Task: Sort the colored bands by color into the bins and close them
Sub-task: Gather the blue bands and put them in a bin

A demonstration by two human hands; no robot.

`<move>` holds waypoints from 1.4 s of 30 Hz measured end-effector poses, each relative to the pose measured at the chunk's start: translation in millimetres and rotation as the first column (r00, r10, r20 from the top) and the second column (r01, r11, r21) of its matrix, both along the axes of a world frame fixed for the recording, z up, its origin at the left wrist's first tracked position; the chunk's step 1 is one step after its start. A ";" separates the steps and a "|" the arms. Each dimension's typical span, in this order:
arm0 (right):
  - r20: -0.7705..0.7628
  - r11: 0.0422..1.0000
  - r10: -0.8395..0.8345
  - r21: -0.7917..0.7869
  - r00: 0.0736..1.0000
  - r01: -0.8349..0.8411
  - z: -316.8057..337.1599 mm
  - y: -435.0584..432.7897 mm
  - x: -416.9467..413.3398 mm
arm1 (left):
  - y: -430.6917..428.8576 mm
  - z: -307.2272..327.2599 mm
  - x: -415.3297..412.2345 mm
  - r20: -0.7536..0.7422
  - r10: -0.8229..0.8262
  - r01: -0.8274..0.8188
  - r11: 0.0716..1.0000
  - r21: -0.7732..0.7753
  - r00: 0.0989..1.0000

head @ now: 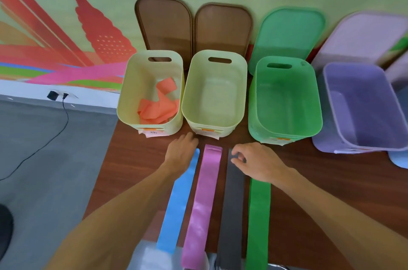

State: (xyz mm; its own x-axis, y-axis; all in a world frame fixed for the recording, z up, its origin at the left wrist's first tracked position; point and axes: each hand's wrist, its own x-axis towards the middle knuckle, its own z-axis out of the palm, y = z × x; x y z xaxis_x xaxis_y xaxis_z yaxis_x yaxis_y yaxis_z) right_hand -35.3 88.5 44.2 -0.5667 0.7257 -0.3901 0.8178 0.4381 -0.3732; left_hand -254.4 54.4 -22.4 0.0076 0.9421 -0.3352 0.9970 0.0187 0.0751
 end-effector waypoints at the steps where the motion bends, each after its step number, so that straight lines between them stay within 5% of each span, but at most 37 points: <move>1: -0.013 1.000 0.005 -0.018 1.000 -0.006 1.3 -0.6 -2.2 | -1.7 0.9 -3.5 -0.019 -0.035 0.036 0.999 0.027 0.999; 13: -0.128 0.965 0.005 -0.260 0.992 -0.038 44.9 -34.6 -69.5 | -36.7 124.2 -48.2 0.127 -0.281 0.239 0.932 0.271 0.951; 16: -0.153 0.955 0.009 -0.292 0.988 -0.054 55.6 -50.7 -81.9 | -49.0 163.2 -52.8 0.321 -0.275 0.163 0.928 0.335 0.906; 21: -0.361 0.988 -0.116 -0.140 0.925 0.069 77.2 -68.9 -94.2 | -60.5 206.4 -54.8 0.547 -0.203 0.007 0.941 0.339 0.812; 26: -0.415 0.984 -0.150 0.020 0.897 0.174 114.0 -67.6 -79.5 | -56.6 238.2 -36.8 0.676 -0.226 -0.088 0.914 0.397 0.701; 34: -0.564 0.850 -0.352 0.142 0.747 0.508 163.2 -39.1 18.9 | -15.8 266.6 36.2 0.844 -0.223 -0.262 0.885 0.385 0.487; 42: -0.621 0.714 -0.415 0.230 0.665 0.661 187.6 6.5 172.1 | 47.9 267.8 179.5 0.867 -0.138 -0.260 0.921 0.291 0.479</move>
State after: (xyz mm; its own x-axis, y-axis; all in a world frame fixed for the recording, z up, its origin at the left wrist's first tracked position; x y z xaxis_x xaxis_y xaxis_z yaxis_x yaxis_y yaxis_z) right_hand 136.8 94.9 231.8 -0.0330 0.9735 0.2263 0.7037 0.1834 -0.6864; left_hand -74.9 102.3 245.4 0.0395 0.9887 0.1448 0.4101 -0.1482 0.8999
